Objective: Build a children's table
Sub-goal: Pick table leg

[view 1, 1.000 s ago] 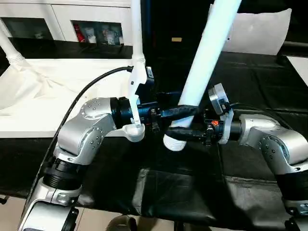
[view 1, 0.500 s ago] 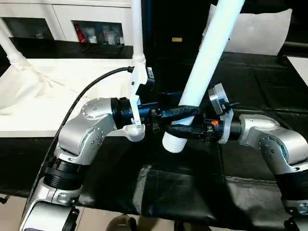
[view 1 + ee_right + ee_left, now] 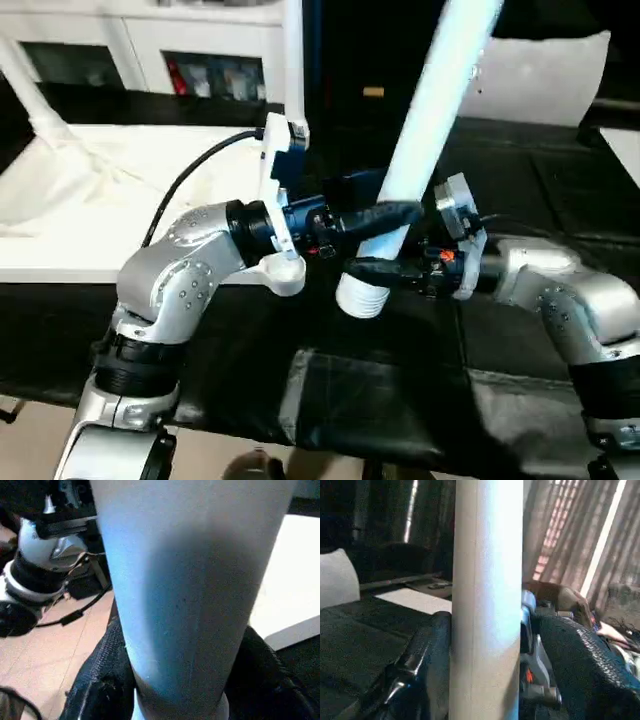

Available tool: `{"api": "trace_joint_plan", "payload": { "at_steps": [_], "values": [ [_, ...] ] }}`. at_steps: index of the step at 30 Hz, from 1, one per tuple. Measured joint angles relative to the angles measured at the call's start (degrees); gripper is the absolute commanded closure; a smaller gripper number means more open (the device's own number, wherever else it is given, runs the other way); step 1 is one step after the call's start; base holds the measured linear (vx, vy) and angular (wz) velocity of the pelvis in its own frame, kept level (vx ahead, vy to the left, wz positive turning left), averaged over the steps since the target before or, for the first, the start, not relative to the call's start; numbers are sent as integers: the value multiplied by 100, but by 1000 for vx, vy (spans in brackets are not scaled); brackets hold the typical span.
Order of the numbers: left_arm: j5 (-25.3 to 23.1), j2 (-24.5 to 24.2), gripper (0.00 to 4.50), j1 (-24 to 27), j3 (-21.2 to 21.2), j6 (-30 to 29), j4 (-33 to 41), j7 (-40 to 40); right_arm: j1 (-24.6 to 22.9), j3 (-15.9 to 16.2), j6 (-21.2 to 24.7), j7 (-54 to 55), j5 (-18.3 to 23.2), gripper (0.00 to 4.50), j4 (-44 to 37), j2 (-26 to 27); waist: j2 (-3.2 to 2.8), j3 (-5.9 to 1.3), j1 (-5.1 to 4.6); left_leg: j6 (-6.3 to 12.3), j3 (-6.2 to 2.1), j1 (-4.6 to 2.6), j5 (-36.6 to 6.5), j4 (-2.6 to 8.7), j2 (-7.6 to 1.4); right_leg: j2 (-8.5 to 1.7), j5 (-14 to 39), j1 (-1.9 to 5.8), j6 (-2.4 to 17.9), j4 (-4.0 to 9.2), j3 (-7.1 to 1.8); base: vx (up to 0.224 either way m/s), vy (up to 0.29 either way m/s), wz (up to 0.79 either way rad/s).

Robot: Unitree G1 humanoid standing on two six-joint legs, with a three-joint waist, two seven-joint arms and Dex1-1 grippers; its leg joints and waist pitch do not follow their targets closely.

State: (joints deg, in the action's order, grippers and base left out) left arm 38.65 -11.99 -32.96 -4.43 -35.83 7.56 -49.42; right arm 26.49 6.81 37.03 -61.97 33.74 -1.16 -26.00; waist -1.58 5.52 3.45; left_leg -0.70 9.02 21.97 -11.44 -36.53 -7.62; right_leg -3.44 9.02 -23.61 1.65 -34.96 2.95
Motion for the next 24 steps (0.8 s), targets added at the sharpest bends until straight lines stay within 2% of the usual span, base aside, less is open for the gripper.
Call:
{"api": "trace_joint_plan", "payload": {
  "at_steps": [3, 6, 7, 10, 11, 13, 16, 18, 24],
  "values": [
    [397, 576, 79, -20, 511, 238, -35, 405, -33, -34, -61, 378, -92, 259, 1, 205, -6, -6, -10, -7, 0, 2, 10, -3, -4, 0, 0, 5, 0, 2, 5, 0, 0, 0],
    [1002, 1116, 57, -325, 1332, 692, -261, 1116, -180, -215, -257, 866, -117, 260, 0, 599, -5, -9, -24, -17, 0, -3, 16, -14, -27, 0, 0, 20, 0, 2, 37, 0, 0, 0],
    [1033, 1131, 50, -432, 1555, 875, -359, 1351, -185, -283, -278, 1109, -120, 260, -1, 742, -7, -10, -38, -23, -2, -3, 20, -16, -40, -3, 1, 22, -2, 6, 62, 0, 0, 0],
    [754, 1078, 34, -572, 1744, 1090, -737, 1864, -183, -382, -300, 1390, -198, 260, -56, 789, -19, -17, -53, -37, -8, -4, 28, -17, -67, 0, 7, 35, -12, 27, 104, 0, 0, 0],
    [587, 1012, 21, -585, 1718, 1082, -888, 1993, -183, -375, -335, 1419, -241, 260, -70, 789, -19, -17, -55, -40, -11, -5, 30, -17, -76, 4, 8, 44, -22, 37, 112, 0, 0, 0],
    [-318, 635, 8, -564, 1243, 997, -1185, 2153, -183, -246, -452, 1479, -430, 260, -121, 792, -24, -19, -65, -43, -13, -3, 32, -15, -94, 6, -5, 57, -136, 76, 125, 0, 0, 0],
    [-861, 470, 0, -391, 638, 859, -1125, 1990, -191, -71, -660, 1595, -709, 260, -96, 816, -25, -19, -86, -49, -15, 8, 35, -11, -103, 2, -5, 60, -136, 102, 141, 0, 0, 0],
    [-912, 471, 0, -295, 219, 728, -884, 1889, -203, -25, -888, 1731, -931, 260, -30, 845, -23, -19, -92, -49, -1, 7, 35, -12, -102, -1, -17, 60, -116, 98, 128, 0, 0, 0],
    [-900, 336, 0, -291, 157, 629, -578, 1855, -220, 34, -1287, 1881, -1208, 260, 3, 873, -23, -20, -148, -49, 9, -2, 35, -11, -109, 2, -43, 54, -87, 73, 126, 0, 0, 0]
  ]
}}
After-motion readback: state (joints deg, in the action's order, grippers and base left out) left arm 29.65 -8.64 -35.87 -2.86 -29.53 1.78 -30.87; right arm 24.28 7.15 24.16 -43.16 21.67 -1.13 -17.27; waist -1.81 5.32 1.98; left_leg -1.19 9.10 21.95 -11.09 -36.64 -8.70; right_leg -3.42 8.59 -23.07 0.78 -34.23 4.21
